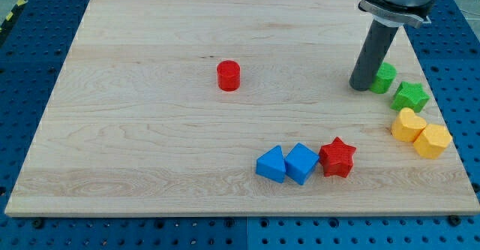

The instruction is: Move the green circle towards right center of the board

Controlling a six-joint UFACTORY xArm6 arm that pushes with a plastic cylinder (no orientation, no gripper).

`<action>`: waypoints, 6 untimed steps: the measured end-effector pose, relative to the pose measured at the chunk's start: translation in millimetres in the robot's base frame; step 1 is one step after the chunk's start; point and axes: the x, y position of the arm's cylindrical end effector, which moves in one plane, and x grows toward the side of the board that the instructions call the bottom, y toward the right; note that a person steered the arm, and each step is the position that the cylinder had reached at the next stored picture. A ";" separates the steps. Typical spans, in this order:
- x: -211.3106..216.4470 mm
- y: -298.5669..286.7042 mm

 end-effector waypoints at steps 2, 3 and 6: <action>-10.4 9.2; -10.4 0.7; -19.1 17.9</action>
